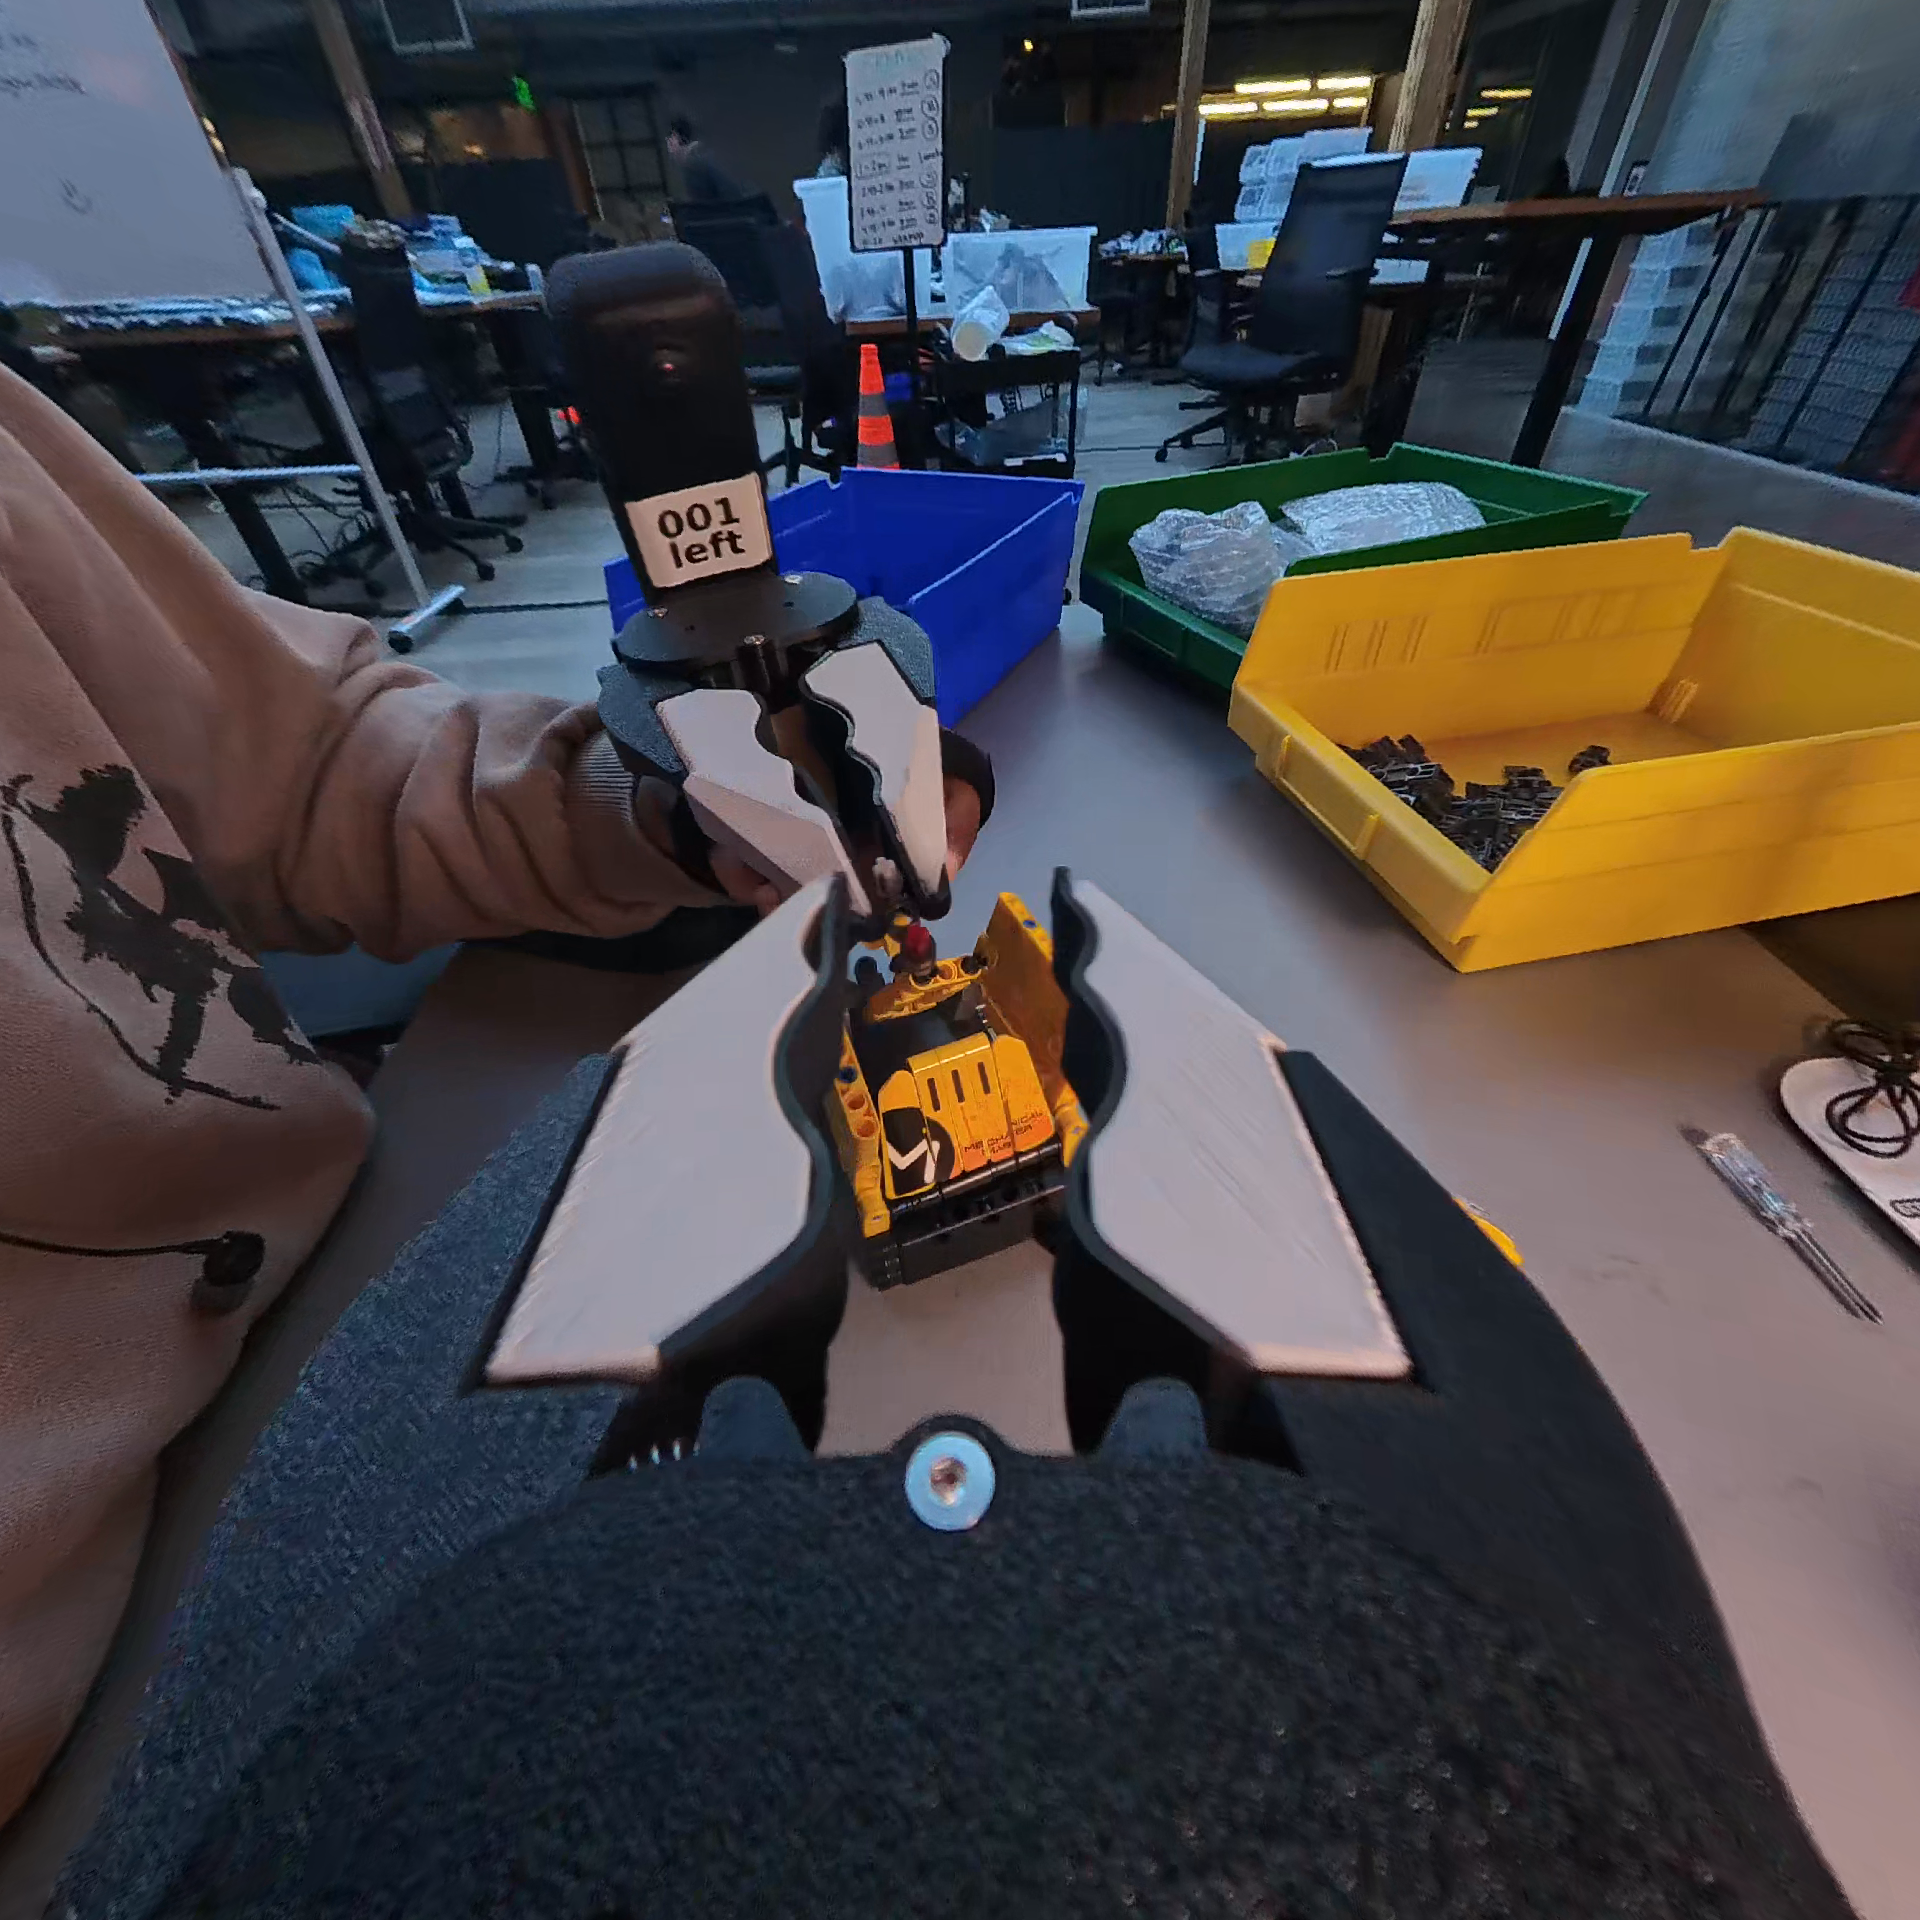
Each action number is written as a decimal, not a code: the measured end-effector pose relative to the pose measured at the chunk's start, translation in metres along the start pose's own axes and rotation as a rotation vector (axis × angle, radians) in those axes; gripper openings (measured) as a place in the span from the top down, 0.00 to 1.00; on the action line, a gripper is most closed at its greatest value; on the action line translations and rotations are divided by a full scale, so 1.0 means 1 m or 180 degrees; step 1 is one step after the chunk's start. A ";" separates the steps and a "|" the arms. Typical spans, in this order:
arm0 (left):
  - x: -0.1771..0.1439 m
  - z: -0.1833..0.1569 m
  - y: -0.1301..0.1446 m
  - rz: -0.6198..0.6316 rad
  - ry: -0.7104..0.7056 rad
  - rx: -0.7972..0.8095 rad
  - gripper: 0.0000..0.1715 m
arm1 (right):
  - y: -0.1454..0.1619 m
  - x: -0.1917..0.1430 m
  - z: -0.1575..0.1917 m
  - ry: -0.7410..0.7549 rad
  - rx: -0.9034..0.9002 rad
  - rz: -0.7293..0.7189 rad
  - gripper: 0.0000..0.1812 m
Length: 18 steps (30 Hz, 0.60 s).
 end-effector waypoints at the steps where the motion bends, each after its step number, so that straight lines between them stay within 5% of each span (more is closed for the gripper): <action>1: 0.000 -0.001 0.000 0.0004 -0.0025 0.0073 0.96 | 0.002 0.001 0.001 -0.0022 0.0012 0.0066 0.74; 7: 0.002 -0.004 0.001 0.0024 -0.0128 0.0353 0.96 | -0.003 0.001 0.006 -0.0070 -0.0055 0.0030 0.93; 13: -0.001 0.001 -0.002 -0.0031 -0.0397 0.0595 0.96 | -0.004 0.004 0.008 -0.0184 0.0244 0.0014 0.78; 18: -0.002 0.002 -0.004 -0.0005 -0.0727 0.1108 0.96 | -0.005 0.010 0.009 -0.0105 0.0448 0.0065 0.79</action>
Point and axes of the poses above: each gripper's, where its closed fingertips meet, x out along the fingers, y out of its underside, z = x × y across the jaws, the point moved 4 cm from there along -x, back along the fingers, and after that the axes turned 13 degrees about -x, right-handed, at the moved point
